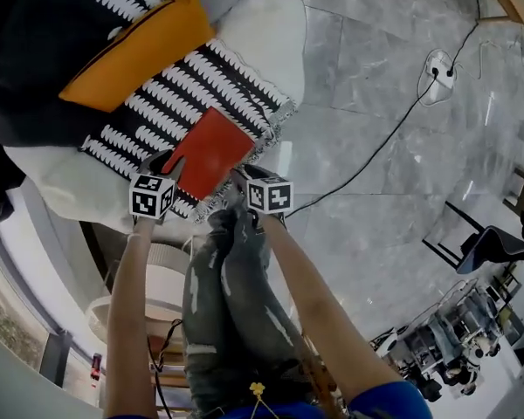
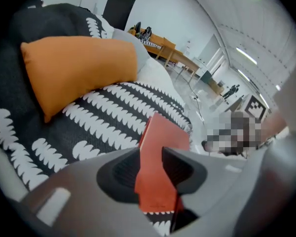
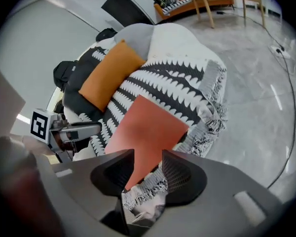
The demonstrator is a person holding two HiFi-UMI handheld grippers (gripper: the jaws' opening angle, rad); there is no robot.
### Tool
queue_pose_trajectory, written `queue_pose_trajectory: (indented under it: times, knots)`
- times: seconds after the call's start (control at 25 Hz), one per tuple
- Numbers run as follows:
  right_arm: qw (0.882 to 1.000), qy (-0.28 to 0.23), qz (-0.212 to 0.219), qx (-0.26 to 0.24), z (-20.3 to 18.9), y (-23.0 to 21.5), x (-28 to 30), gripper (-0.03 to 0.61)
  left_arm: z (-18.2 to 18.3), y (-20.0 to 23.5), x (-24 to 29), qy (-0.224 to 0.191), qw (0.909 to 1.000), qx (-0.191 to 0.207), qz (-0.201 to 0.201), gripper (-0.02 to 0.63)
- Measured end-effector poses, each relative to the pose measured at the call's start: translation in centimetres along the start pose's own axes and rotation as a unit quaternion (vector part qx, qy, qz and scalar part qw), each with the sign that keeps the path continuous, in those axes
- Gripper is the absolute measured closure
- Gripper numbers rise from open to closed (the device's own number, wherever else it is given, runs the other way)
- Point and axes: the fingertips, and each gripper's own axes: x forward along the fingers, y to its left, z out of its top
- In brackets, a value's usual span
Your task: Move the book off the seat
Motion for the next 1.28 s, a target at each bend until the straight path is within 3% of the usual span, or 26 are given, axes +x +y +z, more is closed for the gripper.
queue_pose_trajectory:
  times: [0.2, 0.44, 0.56, 0.72, 1.0, 1.28]
  knots:
    - [0.998, 0.014, 0.016, 0.067, -1.5, -2.0, 4.7, 0.359, -1.4, 1.7, 3.6, 0.015, 0.9999, 0.007, -0.005, 0.472]
    - [0.987, -0.001, 0.079, 0.138, -2.2, -1.8, 8.4, 0.341, -2.7, 1.4, 5.6, 0.039, 0.9974, 0.044, -0.041, 0.468]
    - [0.986, -0.015, 0.098, 0.131, -2.3, -2.0, 8.4, 0.326, -3.0, 1.0, 5.8, 0.037, 0.9976, 0.038, -0.043, 0.477]
    - [0.990, -0.034, 0.084, 0.108, -2.0, -2.5, 8.0, 0.343, -3.9, 0.6, 5.9, 0.054, 0.9970, 0.024, -0.051, 0.494]
    - [0.995, -0.050, 0.058, 0.064, -0.1, -2.6, 6.1, 0.362, -5.1, -0.5, 4.5, 0.050, 0.9958, -0.071, -0.031, 0.505]
    - [0.997, -0.053, 0.046, 0.027, 1.1, -2.0, 3.1, 0.364, -4.7, -2.7, 2.5, 0.017, 0.9923, -0.121, -0.019, 0.509]
